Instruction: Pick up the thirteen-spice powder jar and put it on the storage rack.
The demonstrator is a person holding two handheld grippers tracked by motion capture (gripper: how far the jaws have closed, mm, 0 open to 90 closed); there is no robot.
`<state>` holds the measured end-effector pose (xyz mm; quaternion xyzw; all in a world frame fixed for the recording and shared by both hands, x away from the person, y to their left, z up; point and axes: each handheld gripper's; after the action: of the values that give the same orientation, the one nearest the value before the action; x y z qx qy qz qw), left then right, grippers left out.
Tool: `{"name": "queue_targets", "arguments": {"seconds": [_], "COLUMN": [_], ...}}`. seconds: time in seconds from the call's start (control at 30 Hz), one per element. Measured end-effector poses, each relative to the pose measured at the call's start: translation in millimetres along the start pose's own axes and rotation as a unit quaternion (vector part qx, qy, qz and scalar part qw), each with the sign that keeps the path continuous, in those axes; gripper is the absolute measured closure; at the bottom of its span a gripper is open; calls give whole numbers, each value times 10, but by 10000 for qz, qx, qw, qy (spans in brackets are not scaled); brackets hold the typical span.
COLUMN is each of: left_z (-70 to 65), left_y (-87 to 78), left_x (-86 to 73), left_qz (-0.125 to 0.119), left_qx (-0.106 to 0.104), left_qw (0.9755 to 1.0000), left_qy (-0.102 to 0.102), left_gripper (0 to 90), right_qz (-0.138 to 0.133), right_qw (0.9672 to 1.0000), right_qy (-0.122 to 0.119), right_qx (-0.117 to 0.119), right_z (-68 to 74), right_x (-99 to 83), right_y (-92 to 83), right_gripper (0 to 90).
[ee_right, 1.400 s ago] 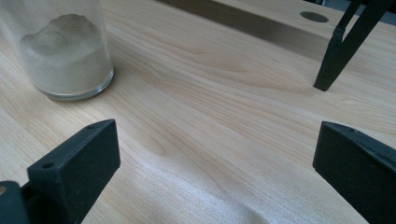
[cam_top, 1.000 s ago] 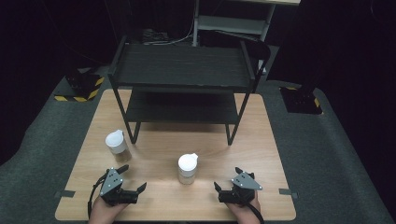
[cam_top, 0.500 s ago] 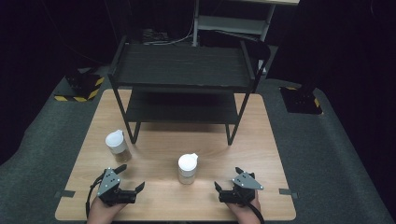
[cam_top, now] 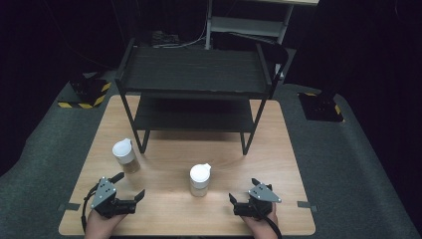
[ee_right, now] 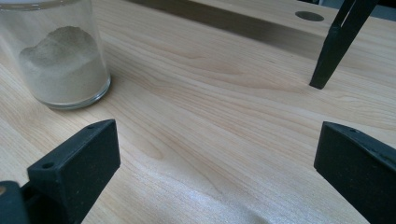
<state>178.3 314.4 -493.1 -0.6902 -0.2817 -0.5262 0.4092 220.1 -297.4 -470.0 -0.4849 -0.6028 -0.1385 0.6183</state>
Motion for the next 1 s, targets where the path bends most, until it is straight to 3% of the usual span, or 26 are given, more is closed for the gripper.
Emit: {"name": "queue_targets", "arguments": {"seconds": [0.47,0.57,1.0], "left_z": [102,171,308], "left_y": [-73,-52,124], "left_x": [40,62,186], "left_qz": [-101,-157,-105], "left_qx": [464,485,602], "left_qw": [9989,9986,9979], "left_qy": [-38,-151,-214], "left_gripper": [9,10,12], "right_qz": [-59,-62,-64], "right_qw": [10000,10000,10000], "right_qy": [-6,8,9], "right_qx": [37,60,75], "right_z": [-13,-23,-29], "right_x": [-21,-22,-23], "right_y": [-8,-8,-8], "right_gripper": [0,0,0]}}
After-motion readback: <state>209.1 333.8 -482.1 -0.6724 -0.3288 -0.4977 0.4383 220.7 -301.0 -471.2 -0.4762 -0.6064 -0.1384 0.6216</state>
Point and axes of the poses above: each handheld gripper's, and its own axes: y roughly forward along the jaws, x roughly out of its top, z roughly to its left, and after that the axes turned 6 degrees about -y, right-handed
